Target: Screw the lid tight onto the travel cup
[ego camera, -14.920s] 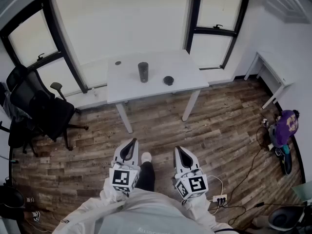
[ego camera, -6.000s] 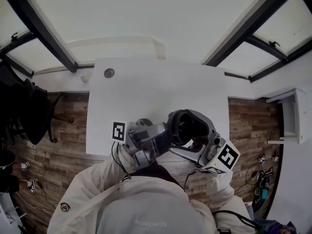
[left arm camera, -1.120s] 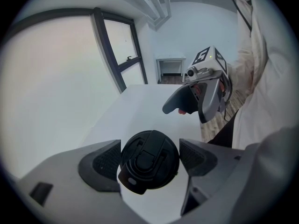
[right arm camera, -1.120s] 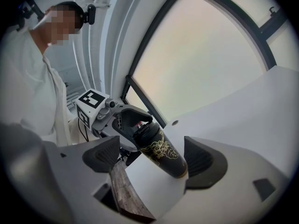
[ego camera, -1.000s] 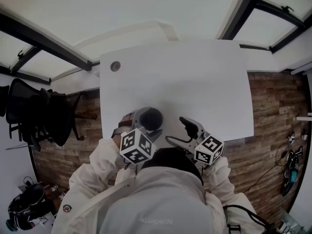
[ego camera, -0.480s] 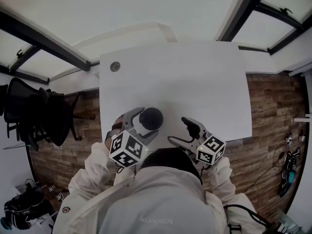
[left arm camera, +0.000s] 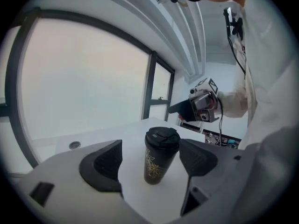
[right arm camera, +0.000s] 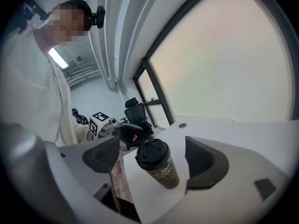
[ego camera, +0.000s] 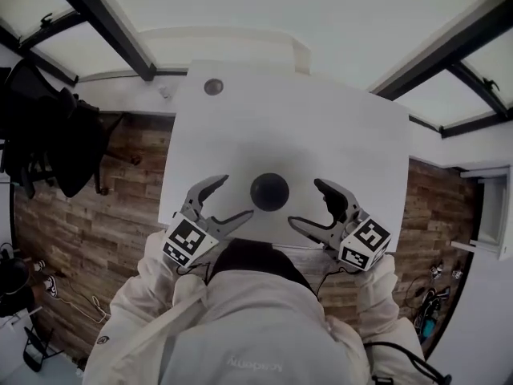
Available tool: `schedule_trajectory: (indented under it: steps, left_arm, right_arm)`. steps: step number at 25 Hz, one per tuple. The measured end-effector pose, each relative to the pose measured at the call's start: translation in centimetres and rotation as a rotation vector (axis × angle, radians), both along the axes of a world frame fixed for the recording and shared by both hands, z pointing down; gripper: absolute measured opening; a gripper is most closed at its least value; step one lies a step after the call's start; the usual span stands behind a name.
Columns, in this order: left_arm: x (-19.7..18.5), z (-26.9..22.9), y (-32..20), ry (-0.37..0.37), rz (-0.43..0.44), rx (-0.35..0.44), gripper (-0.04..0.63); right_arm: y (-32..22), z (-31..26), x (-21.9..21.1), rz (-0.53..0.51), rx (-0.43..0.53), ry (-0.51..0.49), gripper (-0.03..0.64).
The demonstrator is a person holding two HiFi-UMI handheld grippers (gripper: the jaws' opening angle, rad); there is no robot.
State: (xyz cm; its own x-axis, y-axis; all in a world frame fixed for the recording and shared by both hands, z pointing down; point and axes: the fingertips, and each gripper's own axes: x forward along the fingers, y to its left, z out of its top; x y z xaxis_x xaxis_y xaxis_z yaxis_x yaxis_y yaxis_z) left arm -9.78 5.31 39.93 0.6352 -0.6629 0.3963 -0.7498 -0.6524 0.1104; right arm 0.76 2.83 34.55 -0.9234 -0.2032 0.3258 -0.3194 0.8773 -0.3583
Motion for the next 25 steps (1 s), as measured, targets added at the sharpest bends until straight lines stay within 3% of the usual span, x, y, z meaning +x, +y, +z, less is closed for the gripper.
schedule_trajectory:
  steps: [5, 8, 16, 19, 25]
  left_arm:
    - [0.2, 3.0, 0.8, 0.085, 0.018, 0.104, 0.387]
    - [1.0, 5.4, 0.6, 0.124, -0.001, 0.119, 0.387]
    - [3.0, 8.8, -1.0, 0.112, 0.041, 0.16, 0.385]
    - [3.9, 9.5, -1.4, 0.117, 0.054, 0.171, 0.385]
    - [5.4, 10.1, -2.2, 0.127, 0.079, 0.19, 0.383]
  right_arm:
    - [0.7, 1.0, -3.5, -0.139, 0.067, 0.151, 0.44]
    - [1.1, 2.0, -4.5, -0.24, 0.099, 0.27, 0.44]
    - [1.6, 5.0, -7.2, -0.407, 0.128, 0.533, 0.44]
    - [2.0, 5.5, -8.1, -0.499, 0.199, 0.623, 0.44]
    - [2.0, 7.4, -8.2, -0.788, 0.384, 0.861, 0.44]
